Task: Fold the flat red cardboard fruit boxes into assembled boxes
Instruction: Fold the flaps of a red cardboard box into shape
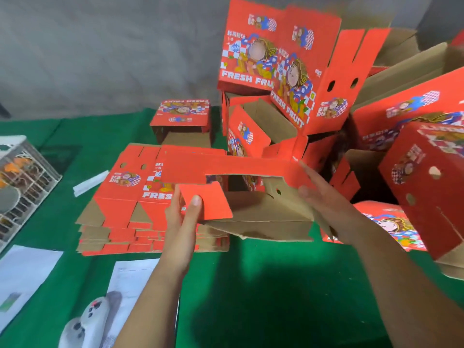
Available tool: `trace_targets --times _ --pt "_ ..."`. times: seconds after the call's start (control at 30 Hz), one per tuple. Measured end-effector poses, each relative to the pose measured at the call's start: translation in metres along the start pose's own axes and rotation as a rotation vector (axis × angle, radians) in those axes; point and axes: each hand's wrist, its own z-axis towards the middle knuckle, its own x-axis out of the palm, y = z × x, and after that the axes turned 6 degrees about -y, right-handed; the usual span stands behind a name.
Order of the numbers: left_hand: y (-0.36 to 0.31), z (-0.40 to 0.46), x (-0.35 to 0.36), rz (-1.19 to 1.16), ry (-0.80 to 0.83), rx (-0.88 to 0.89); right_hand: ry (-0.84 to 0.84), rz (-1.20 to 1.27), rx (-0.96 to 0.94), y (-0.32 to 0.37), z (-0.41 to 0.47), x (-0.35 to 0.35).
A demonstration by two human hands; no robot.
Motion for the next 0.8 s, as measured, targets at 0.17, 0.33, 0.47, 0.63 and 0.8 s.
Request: trace_targets --times 0.17,0.33,0.47,0.63,0.8 --pt "-0.017 -0.003 0.01 0.125 -0.05 0.019 -0.072 -0.225 -0.118 0.013 -0.007 -0.006" --pt "-0.035 0.008 0.006 0.446 0.15 0.072 -0.143 -0.324 -0.063 0.024 -0.001 -0.031" --pt "-0.051 0.018 0.01 0.244 0.065 0.315 -0.133 -0.271 0.034 0.051 0.003 -0.06" --pt "-0.056 0.016 0.023 0.266 0.07 0.498 -0.207 -0.374 -0.021 0.093 0.022 -0.065" --pt "-0.066 0.015 0.065 0.377 0.094 0.6 -0.482 -0.558 -0.211 0.118 0.061 -0.055"
